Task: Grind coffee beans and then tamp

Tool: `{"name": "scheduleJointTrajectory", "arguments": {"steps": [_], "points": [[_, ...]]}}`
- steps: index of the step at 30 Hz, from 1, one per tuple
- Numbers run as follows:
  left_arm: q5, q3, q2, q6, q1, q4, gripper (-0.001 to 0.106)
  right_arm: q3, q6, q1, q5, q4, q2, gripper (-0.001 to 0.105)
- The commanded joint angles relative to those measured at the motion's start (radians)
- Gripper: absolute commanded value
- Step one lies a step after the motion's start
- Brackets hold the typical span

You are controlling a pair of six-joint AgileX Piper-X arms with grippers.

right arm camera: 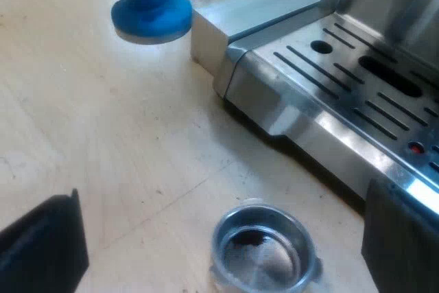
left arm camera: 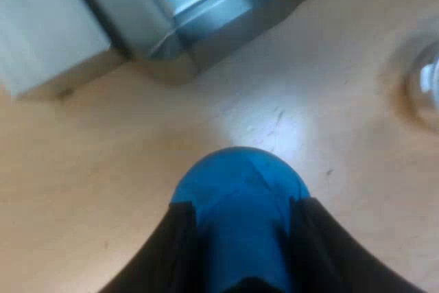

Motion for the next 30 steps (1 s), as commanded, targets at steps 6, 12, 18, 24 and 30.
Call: {"name": "scheduleJointTrajectory", "arguments": {"steps": [6,12,18,24,30], "points": [[0.026,0.117,-0.008,0.009,0.085,-0.143,0.0,-0.007,-0.016,-0.041,-0.091,0.002,0.004,0.082],[0.028,0.161,0.039,0.006,0.085,-0.226,0.0,-0.007,-0.011,-0.105,-0.202,-0.008,0.036,0.082],[0.028,0.161,0.127,0.006,0.085,-0.283,0.0,-0.007,-0.003,-0.143,-0.282,-0.014,0.074,0.082],[0.028,0.161,0.176,0.006,0.085,-0.308,0.0,-0.007,-0.001,-0.181,-0.362,-0.112,0.127,0.082],[0.028,0.161,0.18,0.006,0.085,-0.316,0.0,-0.007,0.013,-0.196,-0.404,-0.12,0.163,0.082]]}}
